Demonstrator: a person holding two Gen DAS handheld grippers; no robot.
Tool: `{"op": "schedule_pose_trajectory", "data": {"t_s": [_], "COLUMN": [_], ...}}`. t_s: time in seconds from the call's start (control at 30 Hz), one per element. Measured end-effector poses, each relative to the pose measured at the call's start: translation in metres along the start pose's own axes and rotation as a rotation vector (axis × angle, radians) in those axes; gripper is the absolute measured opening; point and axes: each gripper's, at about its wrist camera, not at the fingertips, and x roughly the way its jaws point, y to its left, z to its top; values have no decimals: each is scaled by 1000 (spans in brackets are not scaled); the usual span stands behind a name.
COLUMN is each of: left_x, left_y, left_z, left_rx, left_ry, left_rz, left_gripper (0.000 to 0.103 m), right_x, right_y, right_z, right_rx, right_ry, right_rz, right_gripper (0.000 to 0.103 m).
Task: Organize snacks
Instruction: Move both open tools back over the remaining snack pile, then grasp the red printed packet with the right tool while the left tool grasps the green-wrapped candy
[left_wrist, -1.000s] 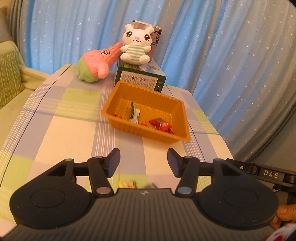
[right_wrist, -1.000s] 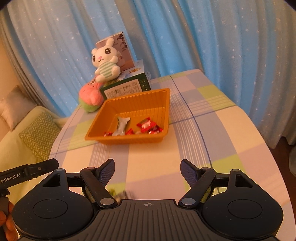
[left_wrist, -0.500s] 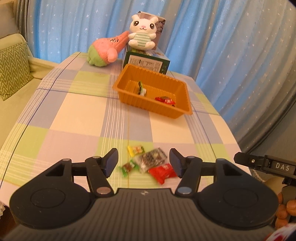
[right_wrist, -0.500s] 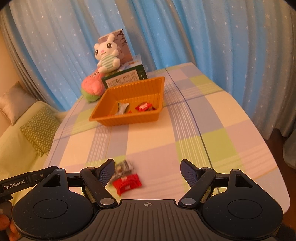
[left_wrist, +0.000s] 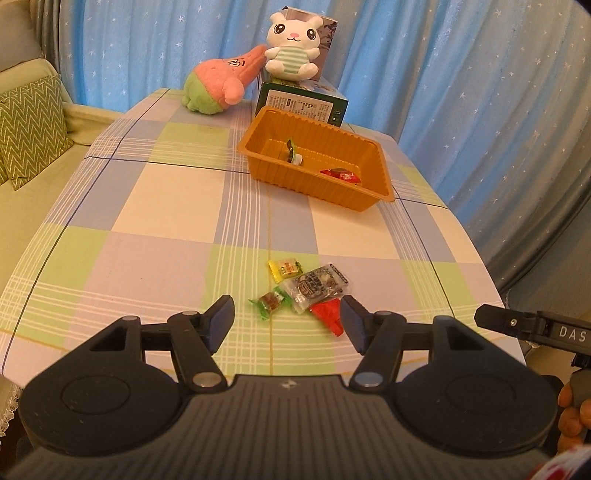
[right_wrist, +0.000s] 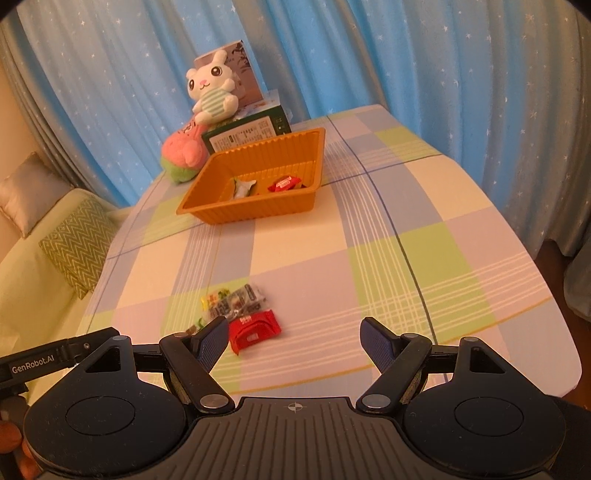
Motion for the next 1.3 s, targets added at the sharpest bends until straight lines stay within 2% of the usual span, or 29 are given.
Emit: {"op": "schedule_pose_trajectory", "data": {"t_s": [0.33, 0.47, 0.83, 1.03, 1.17, 1.3], "left_x": [9, 17, 54, 72, 81, 88], "left_y": [14, 19, 37, 46, 51, 56], "left_z": [0, 1, 9, 17, 22, 28], "left_rx": [4, 34, 79, 97, 93, 81], "left_ry": [17, 34, 89, 107, 110, 109], "left_rz": [19, 26, 20, 18, 20, 23], "left_gripper": [60, 60, 60, 60, 60, 60], "right_x": [15, 25, 68, 93, 117, 140], "right_y": [4, 8, 15, 25, 34, 35], "right_z": [-6, -11, -14, -16, -19, -15], "right_rx": [-5, -3, 27, 47, 68, 120], "right_ry": [24, 31, 65, 82, 109, 113], "right_rz": [-4, 0, 2, 42, 62, 28], "right_gripper": [78, 78, 77, 77, 67, 59]}}
